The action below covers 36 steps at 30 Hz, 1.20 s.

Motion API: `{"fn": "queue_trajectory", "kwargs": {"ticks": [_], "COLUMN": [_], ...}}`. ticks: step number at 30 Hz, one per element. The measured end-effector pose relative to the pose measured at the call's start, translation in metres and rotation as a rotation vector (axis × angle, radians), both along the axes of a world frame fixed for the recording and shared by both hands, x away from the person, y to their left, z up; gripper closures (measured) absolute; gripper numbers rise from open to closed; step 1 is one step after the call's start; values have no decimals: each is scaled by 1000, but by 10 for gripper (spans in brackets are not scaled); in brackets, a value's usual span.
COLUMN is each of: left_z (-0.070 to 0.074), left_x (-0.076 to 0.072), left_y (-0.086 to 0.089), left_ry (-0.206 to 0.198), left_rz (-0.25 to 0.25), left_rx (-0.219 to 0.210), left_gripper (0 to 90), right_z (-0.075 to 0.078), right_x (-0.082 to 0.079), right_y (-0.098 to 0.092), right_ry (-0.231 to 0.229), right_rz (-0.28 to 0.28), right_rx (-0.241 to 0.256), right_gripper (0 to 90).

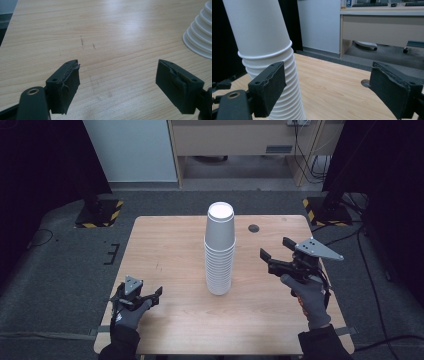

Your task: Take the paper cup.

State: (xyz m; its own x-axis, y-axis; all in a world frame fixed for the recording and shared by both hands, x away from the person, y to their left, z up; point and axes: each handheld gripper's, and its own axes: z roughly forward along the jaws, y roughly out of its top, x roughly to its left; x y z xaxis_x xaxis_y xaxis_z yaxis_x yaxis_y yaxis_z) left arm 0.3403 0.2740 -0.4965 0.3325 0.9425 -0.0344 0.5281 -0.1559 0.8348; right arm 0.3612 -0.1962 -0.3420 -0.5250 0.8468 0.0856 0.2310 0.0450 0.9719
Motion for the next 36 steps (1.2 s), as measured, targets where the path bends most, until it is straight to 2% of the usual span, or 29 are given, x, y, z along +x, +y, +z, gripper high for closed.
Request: {"fn": "queue_trajectory", "kwargs": {"ticks": [18,36], "left_z": [0,0], "left_x": [0,0], "left_y": [0,1], "left_ry": [2,3], "left_rz": [2,6], "left_rx": [7,8], "left_gripper": [182,182], "right_z": [22,29], "right_x": [9,17], "right_y": [34,67], "right_ry": [-33,-34], "right_rz": [58,117], "right_rx": [4,5], "right_gripper": [121,114]}}
